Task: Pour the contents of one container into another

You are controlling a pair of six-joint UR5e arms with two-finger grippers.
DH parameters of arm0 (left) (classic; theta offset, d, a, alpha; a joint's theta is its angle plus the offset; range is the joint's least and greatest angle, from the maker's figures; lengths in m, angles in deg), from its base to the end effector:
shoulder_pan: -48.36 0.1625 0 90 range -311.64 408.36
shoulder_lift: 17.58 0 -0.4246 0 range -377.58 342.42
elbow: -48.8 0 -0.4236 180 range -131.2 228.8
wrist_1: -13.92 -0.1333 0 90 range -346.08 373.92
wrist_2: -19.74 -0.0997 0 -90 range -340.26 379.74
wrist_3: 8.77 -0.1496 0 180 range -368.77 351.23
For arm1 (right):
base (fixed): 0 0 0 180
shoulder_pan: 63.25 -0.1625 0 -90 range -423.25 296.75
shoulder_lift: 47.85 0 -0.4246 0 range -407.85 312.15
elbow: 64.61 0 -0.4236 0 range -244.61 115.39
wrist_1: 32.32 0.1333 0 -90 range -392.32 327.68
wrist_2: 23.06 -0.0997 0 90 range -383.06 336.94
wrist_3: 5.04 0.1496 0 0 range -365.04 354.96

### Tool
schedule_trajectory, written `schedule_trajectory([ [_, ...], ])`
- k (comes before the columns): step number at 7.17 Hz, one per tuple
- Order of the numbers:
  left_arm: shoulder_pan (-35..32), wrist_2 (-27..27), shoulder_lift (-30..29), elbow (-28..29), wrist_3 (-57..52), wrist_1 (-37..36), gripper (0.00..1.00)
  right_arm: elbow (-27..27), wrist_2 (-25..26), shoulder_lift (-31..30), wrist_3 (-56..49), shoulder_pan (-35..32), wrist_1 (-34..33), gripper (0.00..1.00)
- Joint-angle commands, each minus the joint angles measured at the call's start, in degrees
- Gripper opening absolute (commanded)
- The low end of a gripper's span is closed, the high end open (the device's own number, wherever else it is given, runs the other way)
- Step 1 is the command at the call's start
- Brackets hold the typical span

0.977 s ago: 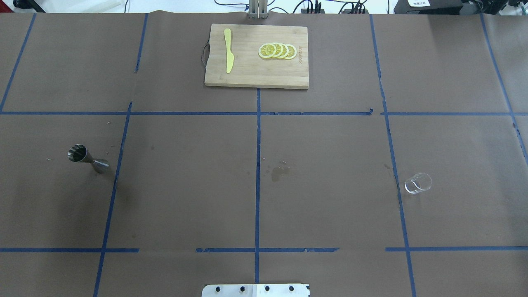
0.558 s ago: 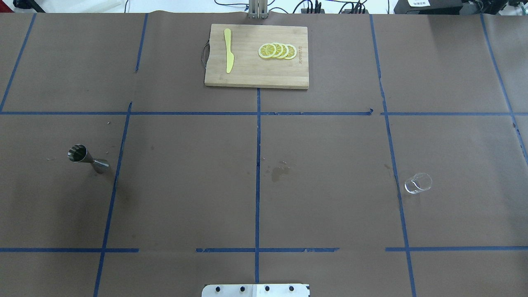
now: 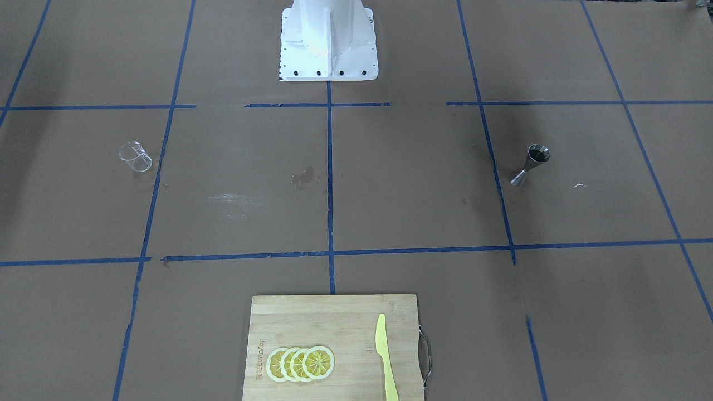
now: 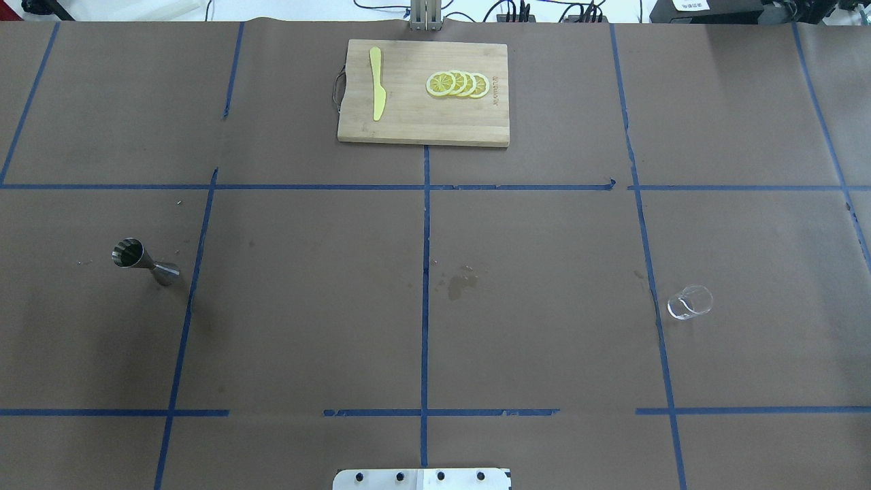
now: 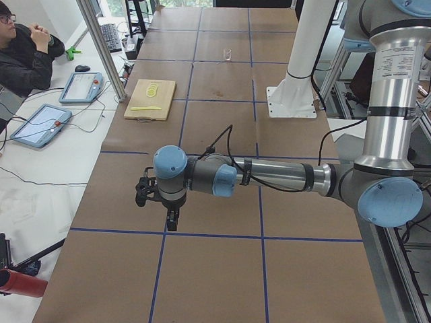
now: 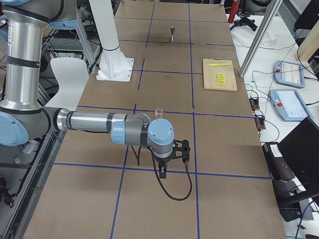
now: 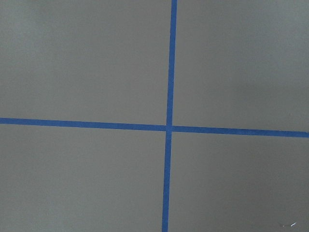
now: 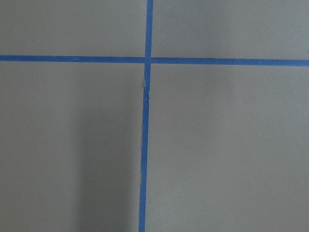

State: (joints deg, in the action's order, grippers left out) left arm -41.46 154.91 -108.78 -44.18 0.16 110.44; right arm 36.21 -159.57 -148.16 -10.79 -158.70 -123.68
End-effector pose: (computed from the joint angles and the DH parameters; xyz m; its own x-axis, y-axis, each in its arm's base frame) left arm -0.0255 -0.5490 0.6413 0.6965 -0.0203 -0.7172 0.1063 0.9915 0.0752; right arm 0.0670 -0.4414 0.6809 0.6902 -0.0240 0.7233 -0.0260 0.9980 0.0579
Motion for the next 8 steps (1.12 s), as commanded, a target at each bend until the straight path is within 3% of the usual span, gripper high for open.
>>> schedule_trajectory([
  [1,0.0,-0.3,0.8,0.1,-0.1,3.3,1.0,0.0,0.0,-0.2,0.4,0.0,0.4,1.0],
  [3,0.0,-7.9,0.8,-0.3,-0.5,4.0,1.0,0.0,0.0,-0.2,0.3,0.0,0.4,1.0],
  [8,0.1,-7.9,0.8,4.5,-3.8,4.1,1.0,0.0,-0.1,-0.2,0.6,0.0,0.4,1.0],
])
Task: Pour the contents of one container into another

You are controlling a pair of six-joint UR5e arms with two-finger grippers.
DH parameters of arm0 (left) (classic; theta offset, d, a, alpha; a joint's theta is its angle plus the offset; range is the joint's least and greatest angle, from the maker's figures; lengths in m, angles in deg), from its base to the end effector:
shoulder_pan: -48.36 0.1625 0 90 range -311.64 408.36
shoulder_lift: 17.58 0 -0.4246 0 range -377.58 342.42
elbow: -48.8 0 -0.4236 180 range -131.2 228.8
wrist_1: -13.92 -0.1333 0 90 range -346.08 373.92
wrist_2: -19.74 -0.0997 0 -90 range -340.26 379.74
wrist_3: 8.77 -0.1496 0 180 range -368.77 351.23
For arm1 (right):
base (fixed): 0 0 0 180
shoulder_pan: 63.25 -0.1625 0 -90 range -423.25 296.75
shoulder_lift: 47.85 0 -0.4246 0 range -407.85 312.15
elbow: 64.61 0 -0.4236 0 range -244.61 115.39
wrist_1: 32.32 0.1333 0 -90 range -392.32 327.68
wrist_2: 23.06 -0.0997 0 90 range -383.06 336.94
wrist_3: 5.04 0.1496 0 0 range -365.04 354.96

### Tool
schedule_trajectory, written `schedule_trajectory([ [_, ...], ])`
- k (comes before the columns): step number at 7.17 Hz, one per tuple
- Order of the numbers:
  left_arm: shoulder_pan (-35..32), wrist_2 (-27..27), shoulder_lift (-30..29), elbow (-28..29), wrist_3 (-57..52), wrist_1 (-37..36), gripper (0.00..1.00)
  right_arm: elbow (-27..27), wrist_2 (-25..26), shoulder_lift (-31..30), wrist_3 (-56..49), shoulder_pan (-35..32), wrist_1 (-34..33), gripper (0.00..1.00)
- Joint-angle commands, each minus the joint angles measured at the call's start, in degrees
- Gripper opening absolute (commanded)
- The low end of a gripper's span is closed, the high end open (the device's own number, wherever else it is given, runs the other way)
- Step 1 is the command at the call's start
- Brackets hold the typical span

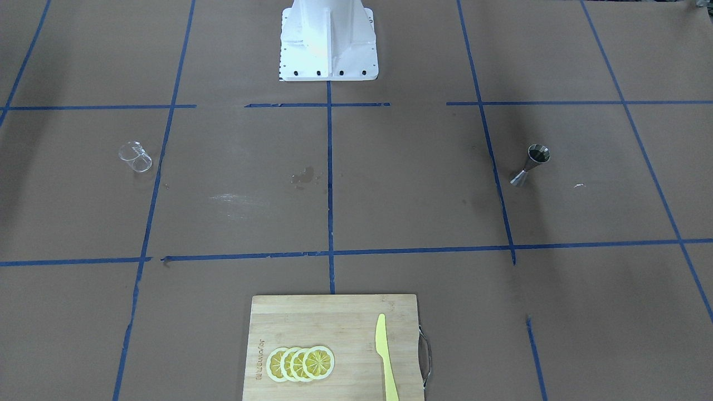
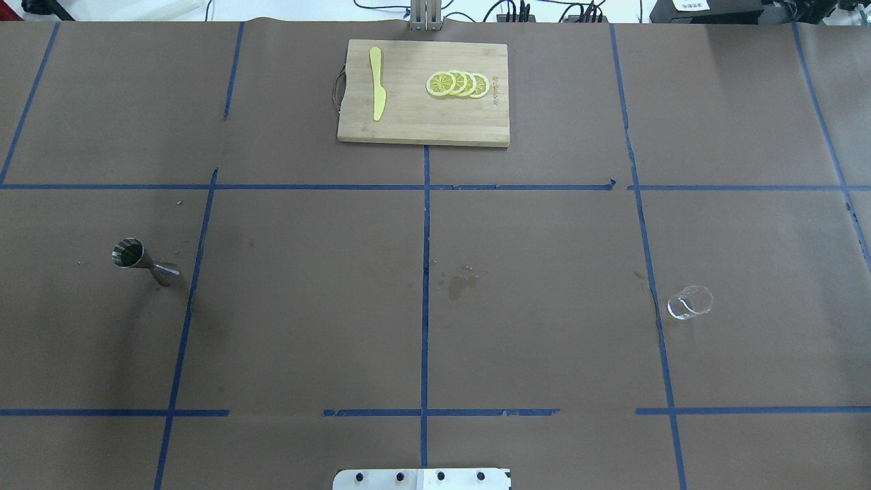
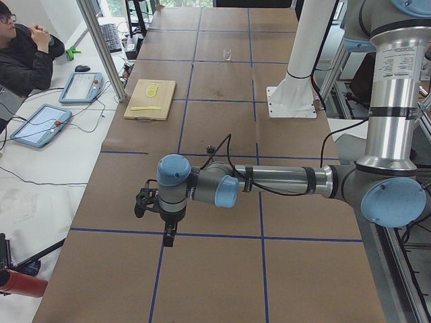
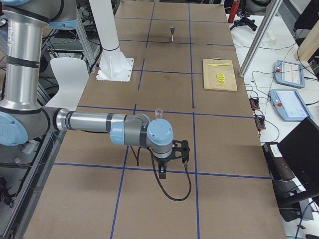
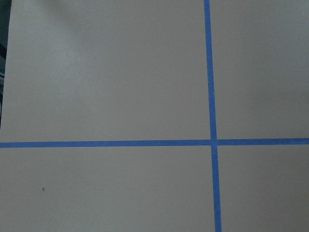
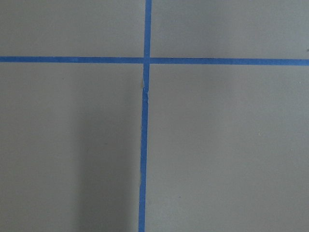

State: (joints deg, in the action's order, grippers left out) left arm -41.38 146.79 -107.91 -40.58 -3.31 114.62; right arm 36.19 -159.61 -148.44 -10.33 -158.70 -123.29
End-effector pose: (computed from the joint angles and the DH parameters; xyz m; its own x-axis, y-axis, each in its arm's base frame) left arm -0.0407 -0.5459 0.6887 0.7944 0.0184 -0.6071 0.0715 0.9898 0.1235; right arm 0.0667 -0.4395 0.6825 0.6895 -0.0172 0.7240 -0.0315 0.9981 0.0537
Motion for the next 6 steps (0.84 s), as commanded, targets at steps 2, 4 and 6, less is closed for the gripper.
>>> schedule_trajectory([
  [2,0.0,6.2,0.4,0.6,0.2,-0.3,1.0,0.0,0.0,0.0,0.1,0.0,0.0,1.0],
  [4,0.0,6.6,0.3,0.3,0.3,-0.5,1.0,-0.1,0.0,0.0,0.0,0.0,-0.1,1.0],
  [6,0.1,6.5,0.4,0.3,0.3,-0.4,1.0,-0.1,0.0,-0.1,0.0,0.0,-0.2,1.0],
])
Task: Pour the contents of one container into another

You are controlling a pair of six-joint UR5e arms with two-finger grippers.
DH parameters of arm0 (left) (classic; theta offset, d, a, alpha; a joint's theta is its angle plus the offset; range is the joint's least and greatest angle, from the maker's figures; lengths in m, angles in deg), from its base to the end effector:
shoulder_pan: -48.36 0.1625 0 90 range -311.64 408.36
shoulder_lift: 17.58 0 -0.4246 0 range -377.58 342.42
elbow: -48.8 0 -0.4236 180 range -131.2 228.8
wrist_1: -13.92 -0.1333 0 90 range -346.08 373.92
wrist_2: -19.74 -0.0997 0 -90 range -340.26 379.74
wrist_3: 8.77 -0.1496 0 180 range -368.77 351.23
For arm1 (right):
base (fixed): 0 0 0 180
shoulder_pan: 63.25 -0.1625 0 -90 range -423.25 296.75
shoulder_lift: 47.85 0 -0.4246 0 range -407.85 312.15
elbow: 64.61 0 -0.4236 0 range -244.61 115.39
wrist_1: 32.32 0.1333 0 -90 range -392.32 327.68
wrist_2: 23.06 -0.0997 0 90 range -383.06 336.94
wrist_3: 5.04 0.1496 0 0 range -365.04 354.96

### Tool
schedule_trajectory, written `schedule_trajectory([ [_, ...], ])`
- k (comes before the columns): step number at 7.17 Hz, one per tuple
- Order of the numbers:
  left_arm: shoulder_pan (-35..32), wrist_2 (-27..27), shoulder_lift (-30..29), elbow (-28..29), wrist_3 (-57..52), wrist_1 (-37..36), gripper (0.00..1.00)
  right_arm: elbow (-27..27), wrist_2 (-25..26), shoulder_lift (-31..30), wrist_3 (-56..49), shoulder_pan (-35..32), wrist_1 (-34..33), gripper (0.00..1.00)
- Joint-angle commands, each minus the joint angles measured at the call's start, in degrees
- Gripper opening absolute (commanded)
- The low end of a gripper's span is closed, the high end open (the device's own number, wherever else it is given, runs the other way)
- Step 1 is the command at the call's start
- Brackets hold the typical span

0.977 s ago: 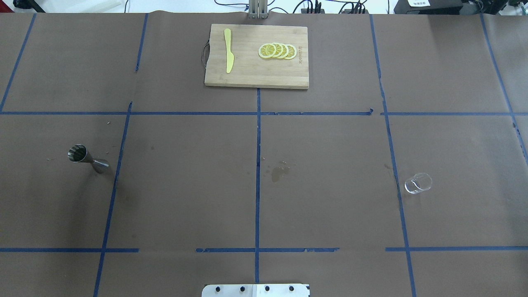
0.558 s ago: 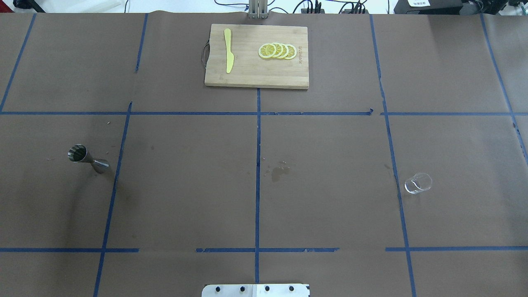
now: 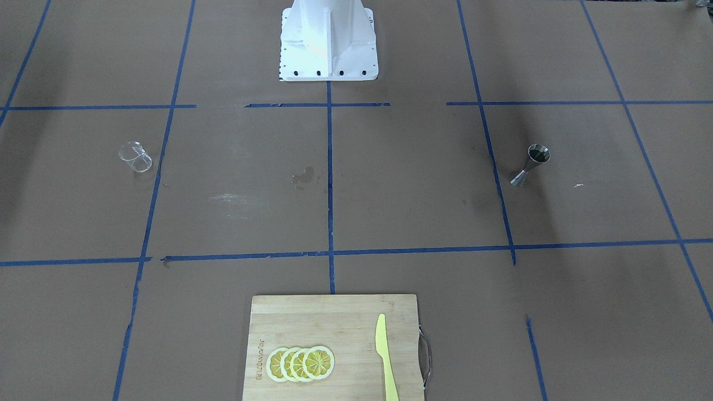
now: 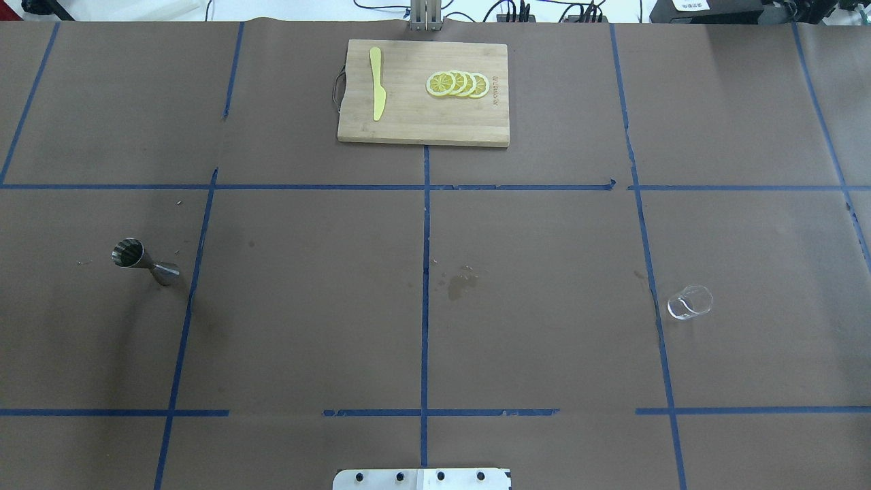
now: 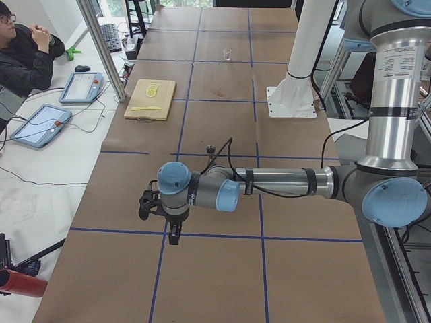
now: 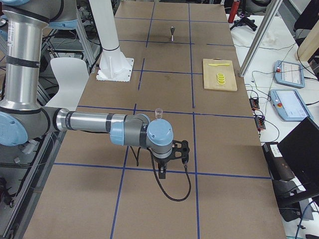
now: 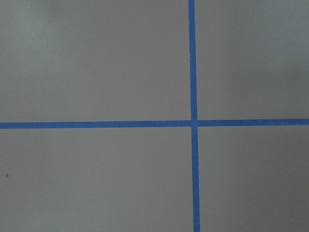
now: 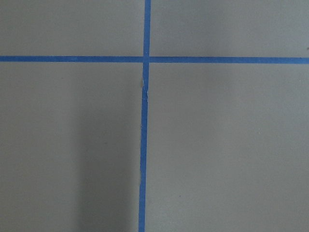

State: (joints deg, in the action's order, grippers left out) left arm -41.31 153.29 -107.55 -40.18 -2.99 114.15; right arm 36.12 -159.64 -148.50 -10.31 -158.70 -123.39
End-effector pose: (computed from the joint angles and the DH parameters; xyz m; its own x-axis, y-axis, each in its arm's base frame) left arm -0.0271 -0.5392 0.6860 0.7210 0.0141 -0.6928 0.0673 0.9936 0.0902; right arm 0.0666 -0.4387 0.6837 0.6889 -0.0140 0.7247 -0.0318 0.9983 0.0495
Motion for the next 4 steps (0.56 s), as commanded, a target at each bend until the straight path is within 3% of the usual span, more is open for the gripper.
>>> schedule_trajectory([
  [1,-0.1,0.0,0.1,0.0,0.0,0.1,1.0,0.1,-0.2,0.1,0.0,0.0,-0.1,1.0],
  [4,-0.1,0.0,0.1,0.1,0.0,0.3,1.0,0.0,-0.4,0.0,0.0,0.2,-0.3,1.0],
])
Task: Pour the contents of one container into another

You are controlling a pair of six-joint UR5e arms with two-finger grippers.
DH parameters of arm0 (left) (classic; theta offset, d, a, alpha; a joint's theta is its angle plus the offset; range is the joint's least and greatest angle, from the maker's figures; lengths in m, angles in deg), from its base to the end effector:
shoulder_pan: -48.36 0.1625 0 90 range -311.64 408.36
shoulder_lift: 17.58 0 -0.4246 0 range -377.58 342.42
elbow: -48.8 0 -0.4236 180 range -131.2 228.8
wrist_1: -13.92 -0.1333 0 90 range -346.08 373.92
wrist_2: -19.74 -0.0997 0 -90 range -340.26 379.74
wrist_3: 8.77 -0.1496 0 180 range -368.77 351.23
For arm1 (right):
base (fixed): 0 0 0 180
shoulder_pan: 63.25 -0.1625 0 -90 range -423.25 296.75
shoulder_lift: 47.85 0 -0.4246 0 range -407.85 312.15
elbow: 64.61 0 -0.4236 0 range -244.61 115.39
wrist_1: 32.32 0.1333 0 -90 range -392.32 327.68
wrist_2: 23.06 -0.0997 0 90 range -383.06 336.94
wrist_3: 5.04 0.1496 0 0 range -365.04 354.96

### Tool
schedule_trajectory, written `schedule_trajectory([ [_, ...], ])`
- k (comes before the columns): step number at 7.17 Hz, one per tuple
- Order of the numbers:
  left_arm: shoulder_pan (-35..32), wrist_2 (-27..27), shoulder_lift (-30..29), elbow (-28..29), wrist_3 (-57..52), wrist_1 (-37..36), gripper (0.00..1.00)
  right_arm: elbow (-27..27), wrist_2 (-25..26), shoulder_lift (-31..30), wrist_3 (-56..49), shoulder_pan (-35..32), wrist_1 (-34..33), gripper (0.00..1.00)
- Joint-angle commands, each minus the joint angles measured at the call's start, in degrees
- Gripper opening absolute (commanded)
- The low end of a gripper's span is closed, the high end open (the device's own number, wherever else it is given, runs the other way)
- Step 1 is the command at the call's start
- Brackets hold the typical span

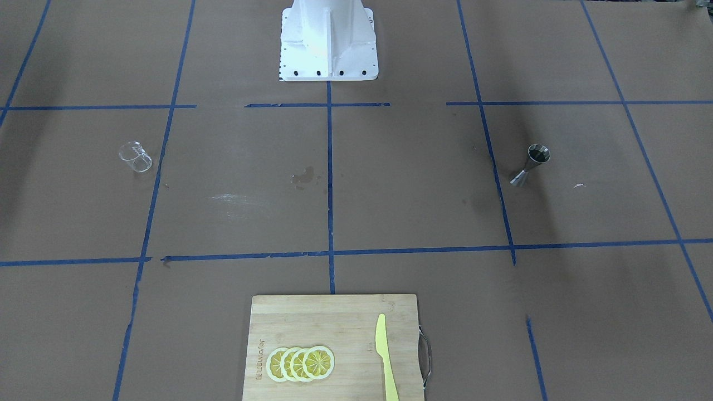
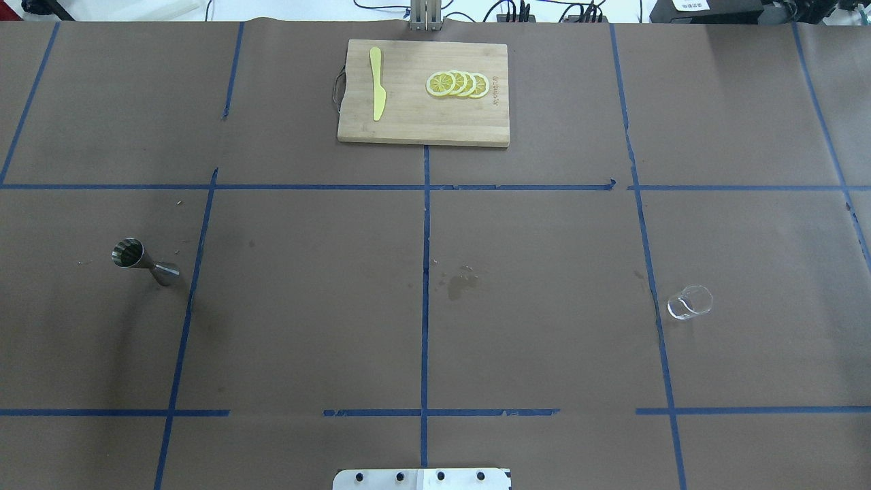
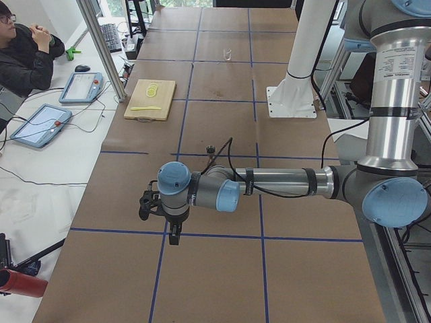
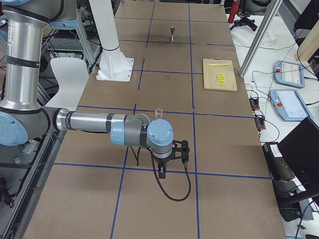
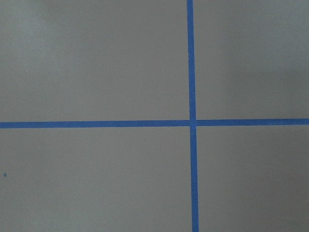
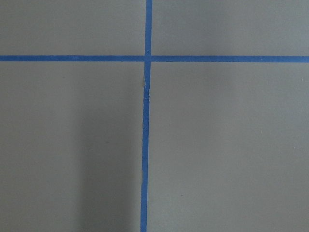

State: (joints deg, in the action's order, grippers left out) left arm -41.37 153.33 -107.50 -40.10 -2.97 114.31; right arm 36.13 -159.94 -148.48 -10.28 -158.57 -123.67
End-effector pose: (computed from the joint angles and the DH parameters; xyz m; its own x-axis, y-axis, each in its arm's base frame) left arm -0.0276 -0.5388 0.6868 0.7205 0.0134 -0.6933 0.0685 0.9935 0.0905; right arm 0.0650 -0.4386 0.6834 0.6847 -0.0121 0.7287 -0.0303 0.9985 0.0451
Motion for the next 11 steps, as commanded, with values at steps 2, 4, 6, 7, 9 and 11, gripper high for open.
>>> schedule_trajectory([
  [2,0.1,0.0,0.2,0.0,-0.3,0.4,1.0,0.1,-0.1,0.2,0.1,0.2,0.3,1.0],
  [4,0.0,0.0,0.2,0.0,-0.3,0.5,1.0,0.1,0.2,0.9,0.1,2.1,0.4,1.0],
  [6,0.0,-0.1,0.1,0.0,-0.3,0.5,1.0,-0.1,0.5,3.5,4.7,4.1,0.4,1.0],
  [7,0.0,-0.1,0.1,0.1,-0.4,0.6,1.0,-0.1,0.5,4.5,4.8,4.2,0.4,1.0],
  [9,0.1,-0.2,0.1,0.3,-0.4,0.6,1.0,-0.5,0.3,4.6,4.8,4.2,0.5,1.0],
  [11,0.1,-0.2,0.1,0.3,-0.4,0.6,1.0,-0.6,0.3,4.6,4.8,4.2,0.5,1.0],
])
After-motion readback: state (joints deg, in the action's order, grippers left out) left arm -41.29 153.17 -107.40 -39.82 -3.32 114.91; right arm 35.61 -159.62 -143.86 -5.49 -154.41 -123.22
